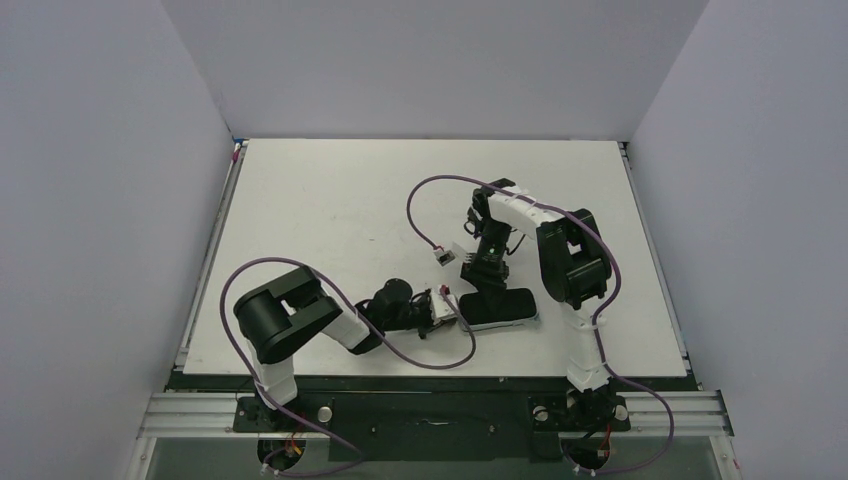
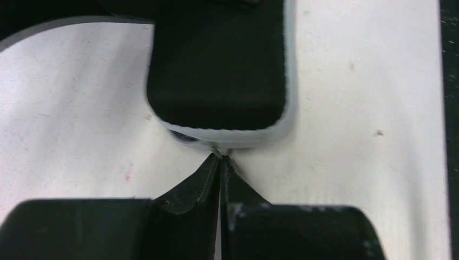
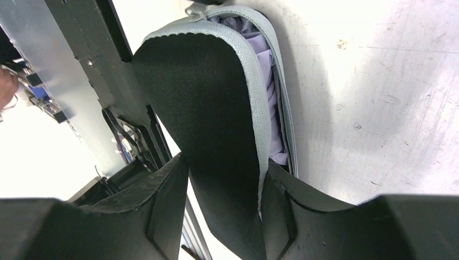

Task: Open the umbrella

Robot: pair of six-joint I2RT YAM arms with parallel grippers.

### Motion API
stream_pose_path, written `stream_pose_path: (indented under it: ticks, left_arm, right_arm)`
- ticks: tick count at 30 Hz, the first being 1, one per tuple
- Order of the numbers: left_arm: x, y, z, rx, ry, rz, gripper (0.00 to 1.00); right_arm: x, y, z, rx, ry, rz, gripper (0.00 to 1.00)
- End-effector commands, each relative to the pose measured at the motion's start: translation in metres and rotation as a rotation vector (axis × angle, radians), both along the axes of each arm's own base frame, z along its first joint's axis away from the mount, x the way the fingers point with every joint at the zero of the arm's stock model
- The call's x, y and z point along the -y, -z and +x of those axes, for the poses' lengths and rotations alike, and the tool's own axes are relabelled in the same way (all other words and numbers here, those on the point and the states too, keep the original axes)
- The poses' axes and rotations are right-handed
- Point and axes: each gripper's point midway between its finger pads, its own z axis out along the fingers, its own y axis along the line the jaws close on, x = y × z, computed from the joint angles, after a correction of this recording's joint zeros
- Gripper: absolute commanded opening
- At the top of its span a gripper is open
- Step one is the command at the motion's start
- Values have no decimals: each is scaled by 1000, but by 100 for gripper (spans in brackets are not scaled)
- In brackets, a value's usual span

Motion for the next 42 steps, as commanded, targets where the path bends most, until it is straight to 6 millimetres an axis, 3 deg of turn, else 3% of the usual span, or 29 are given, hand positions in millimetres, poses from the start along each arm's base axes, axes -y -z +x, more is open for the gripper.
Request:
stream_pose_path:
  ticks: [1, 8, 13, 19, 26, 31, 42]
  left_arm:
    - [-4, 1, -29, 45, 64, 5, 0]
    - [-1, 3, -40, 102, 91, 17, 0]
    - [-11, 4, -27, 56, -5, 23, 0]
    - [-24, 11, -17, 50, -22, 48, 20]
    - [-12, 12, -13, 12, 26, 39, 33]
    - [-5, 12, -18, -22, 59, 33, 32]
    - [9, 13, -11, -102, 26, 18, 17]
  right_arm:
    - [-21, 29, 54, 230, 50, 81, 0]
    - [-22, 28, 59, 233, 86, 89, 0]
    - [-16, 24, 46, 216, 6, 106, 0]
    - [-10, 21, 26, 184, -127, 134, 0]
    - [-18, 19, 32, 244, -147, 159, 0]
    - [-24, 16, 43, 300, -117, 167, 0]
    - [-29, 23, 49, 400, -69, 139, 0]
